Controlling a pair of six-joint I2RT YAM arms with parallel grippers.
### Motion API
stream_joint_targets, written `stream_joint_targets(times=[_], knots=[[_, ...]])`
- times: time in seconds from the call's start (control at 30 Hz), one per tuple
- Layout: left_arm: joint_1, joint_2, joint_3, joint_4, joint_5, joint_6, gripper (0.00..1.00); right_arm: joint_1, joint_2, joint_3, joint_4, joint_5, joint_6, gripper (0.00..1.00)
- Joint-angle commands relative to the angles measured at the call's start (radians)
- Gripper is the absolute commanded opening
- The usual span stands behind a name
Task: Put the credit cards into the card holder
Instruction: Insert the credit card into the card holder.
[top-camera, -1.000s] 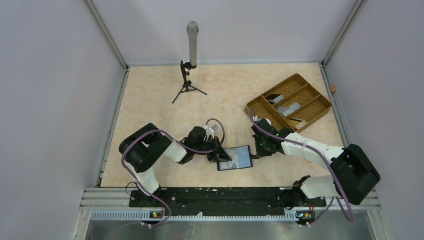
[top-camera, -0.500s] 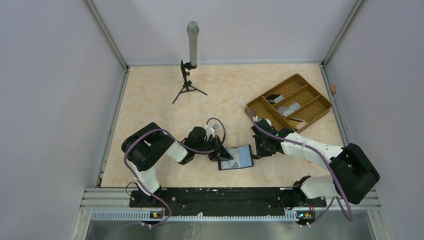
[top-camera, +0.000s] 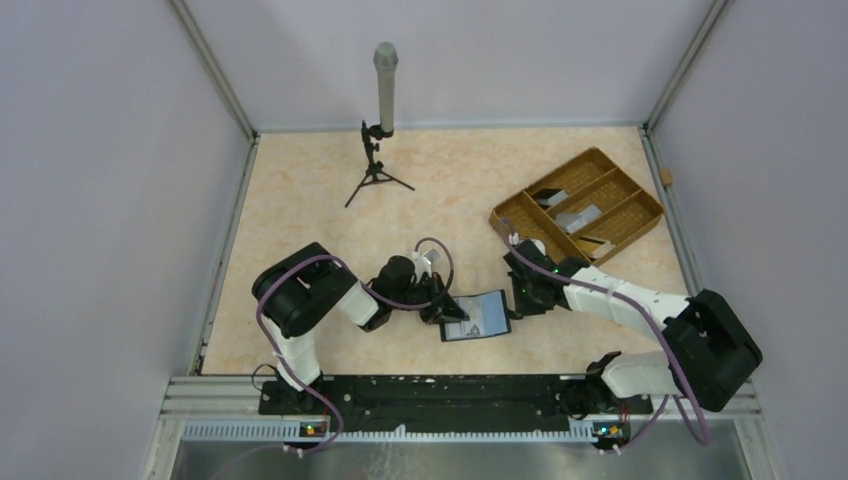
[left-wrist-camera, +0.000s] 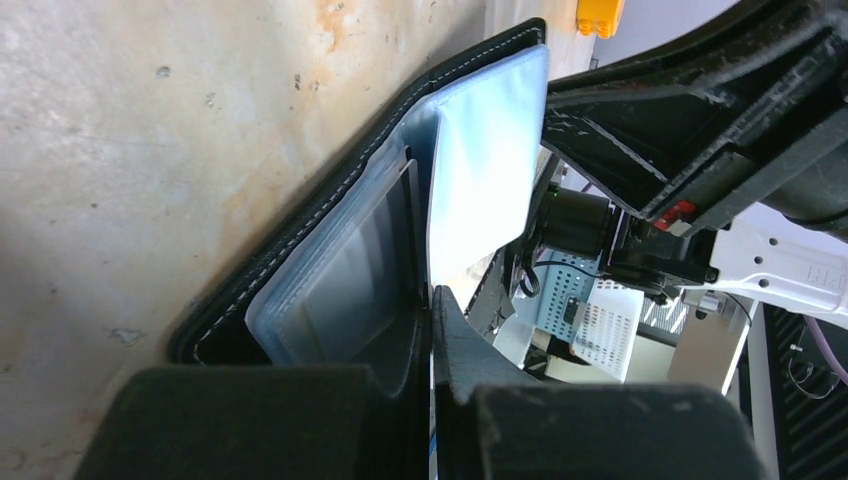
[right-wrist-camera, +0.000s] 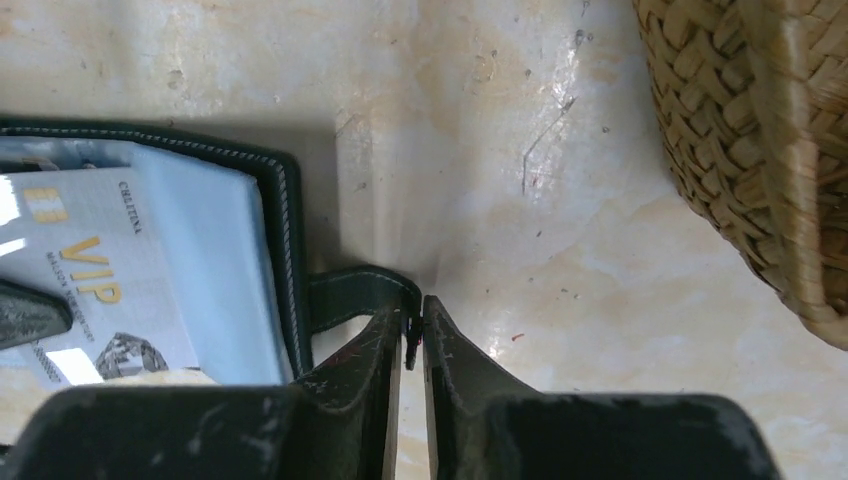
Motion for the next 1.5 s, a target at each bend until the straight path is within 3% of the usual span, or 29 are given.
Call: stream_joint_targets(times=[0.0, 0.13, 0.23, 0.43, 0.83, 1.07, 1.3, 1.47], knots=[[-0.003, -0.004, -0.007, -0.022, -0.041, 0.013, 0.00, 0.009, -0.104, 0.030, -0.046, 0.006, 0.028, 0.18], [-0.003, -0.007, -0.003, -0.041, -0.043, 0.021, 0.00, 0.009, -0.199, 0.026, -0.046, -0.046, 0.054, 0.39], [-0.003, -0.008, -0.003, -0.043, -0.044, 0.025, 0.00, 0.010, -0.263, -0.005, -0.007, -0.114, 0.071, 0.46], [-0.003, -0.011, -0.003, -0.044, -0.040, 0.028, 0.00, 0.009, -0.262, -0.107, 0.099, -0.262, 0.117, 0.45], [-0.003, -0.015, 0.001, -0.056, -0.033, 0.034, 0.00, 0.008, -0.178, -0.168, 0.187, -0.255, 0.132, 0.45], [-0.004, -0.017, 0.001, -0.062, -0.034, 0.037, 0.00, 0.008, -0.133, -0.183, 0.185, -0.203, 0.137, 0.36], [-0.004, -0.027, -0.003, -0.068, -0.043, 0.039, 0.00, 0.009, -0.109, -0.189, 0.154, -0.155, 0.134, 0.07], [-0.004, -0.032, -0.007, -0.086, -0.049, 0.041, 0.00, 0.009, -0.106, -0.192, 0.147, -0.130, 0.134, 0.00]])
